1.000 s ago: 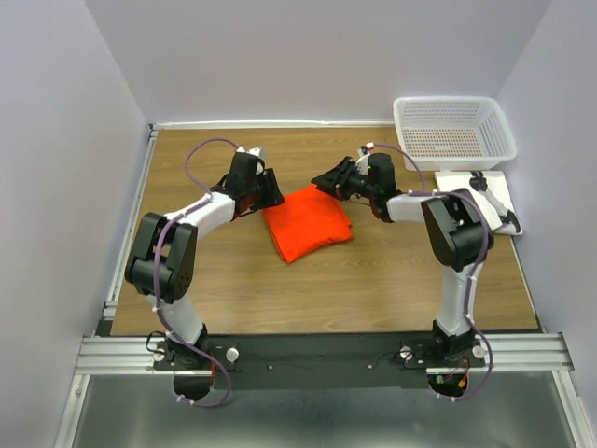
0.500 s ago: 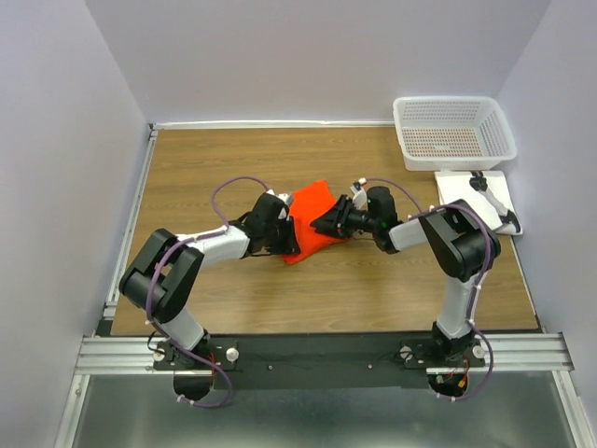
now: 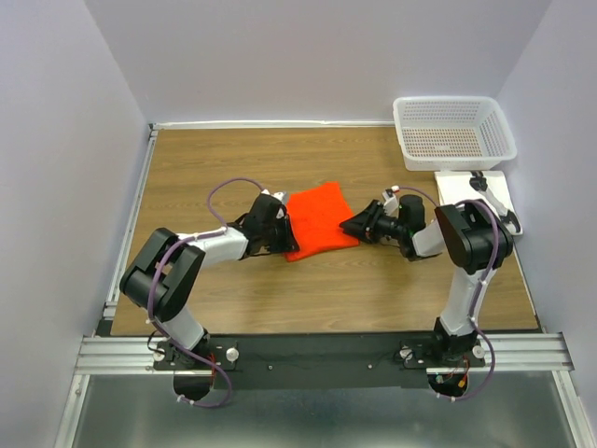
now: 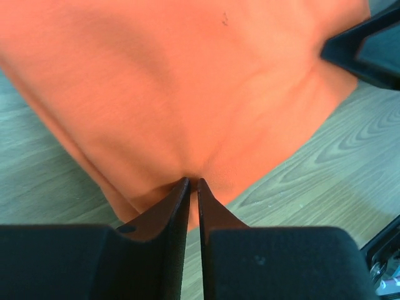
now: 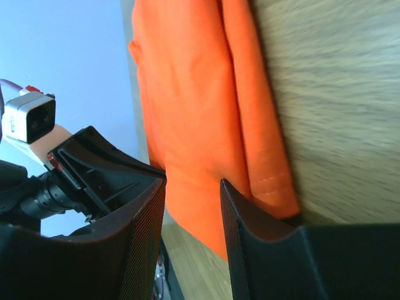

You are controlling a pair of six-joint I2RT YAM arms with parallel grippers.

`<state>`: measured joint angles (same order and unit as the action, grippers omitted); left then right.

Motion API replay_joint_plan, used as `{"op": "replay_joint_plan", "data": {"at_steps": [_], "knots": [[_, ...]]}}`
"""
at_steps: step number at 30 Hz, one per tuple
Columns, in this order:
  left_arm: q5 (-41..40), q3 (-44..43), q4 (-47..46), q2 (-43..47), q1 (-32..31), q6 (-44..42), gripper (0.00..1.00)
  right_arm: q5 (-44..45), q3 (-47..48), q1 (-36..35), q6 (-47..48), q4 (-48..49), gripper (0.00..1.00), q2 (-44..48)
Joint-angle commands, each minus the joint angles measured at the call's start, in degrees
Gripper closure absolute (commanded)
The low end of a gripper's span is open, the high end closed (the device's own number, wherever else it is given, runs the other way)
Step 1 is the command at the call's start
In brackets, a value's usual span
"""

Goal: Fold and stack the t-shirts
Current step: Neatly place the folded tshirt to the corner

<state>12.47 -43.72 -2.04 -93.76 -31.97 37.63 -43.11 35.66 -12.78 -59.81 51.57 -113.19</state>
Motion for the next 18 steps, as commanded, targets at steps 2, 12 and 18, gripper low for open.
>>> {"op": "replay_joint_plan", "data": {"at_steps": [2, 12, 18], "knots": [[-10.1, 0.9, 13.4, -1.8, 2.2, -3.5, 0.8, 1.7, -2.3, 2.2, 5.8, -4.1, 0.51, 0.9], [-22.4, -14.5, 22.8, -1.5, 1.4, -10.9, 0.46, 15.2, 7.3, 2.1, 28.2, -43.5, 0.44, 19.3], [-28.8, -21.0, 23.3, 2.1, -7.9, -16.9, 0.29, 28.8, 12.1, 2.3, 33.3, -59.2, 0.37, 29.4]]}}
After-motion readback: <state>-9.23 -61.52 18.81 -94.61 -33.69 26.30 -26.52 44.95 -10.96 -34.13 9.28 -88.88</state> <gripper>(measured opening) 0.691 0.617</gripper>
